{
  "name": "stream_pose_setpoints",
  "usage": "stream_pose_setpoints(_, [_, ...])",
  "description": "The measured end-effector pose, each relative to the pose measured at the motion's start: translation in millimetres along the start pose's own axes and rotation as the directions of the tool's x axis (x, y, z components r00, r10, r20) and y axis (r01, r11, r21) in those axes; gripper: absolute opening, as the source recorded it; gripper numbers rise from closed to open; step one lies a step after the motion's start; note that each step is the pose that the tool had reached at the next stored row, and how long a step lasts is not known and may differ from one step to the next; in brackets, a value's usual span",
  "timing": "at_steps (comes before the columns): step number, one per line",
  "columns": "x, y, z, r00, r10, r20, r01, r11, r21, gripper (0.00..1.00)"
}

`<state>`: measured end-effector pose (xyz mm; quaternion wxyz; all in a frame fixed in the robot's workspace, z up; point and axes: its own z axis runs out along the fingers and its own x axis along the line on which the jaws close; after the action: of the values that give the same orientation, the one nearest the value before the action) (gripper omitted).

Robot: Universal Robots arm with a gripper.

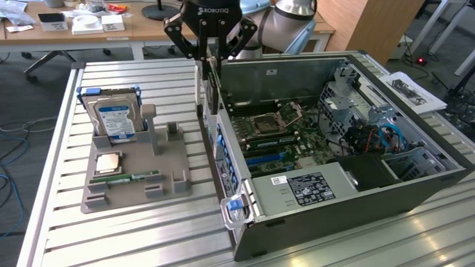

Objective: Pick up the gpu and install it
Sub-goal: 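Pick up the gpu and move the gpu toward the slot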

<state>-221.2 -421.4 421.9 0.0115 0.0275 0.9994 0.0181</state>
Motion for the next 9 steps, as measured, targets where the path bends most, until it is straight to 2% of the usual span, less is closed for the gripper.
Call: stream_pose_setpoints(9, [-17.6, 1.0, 0.4, 1.0, 0.0, 0.0, 0.0, 1.0, 0.0, 0.27])
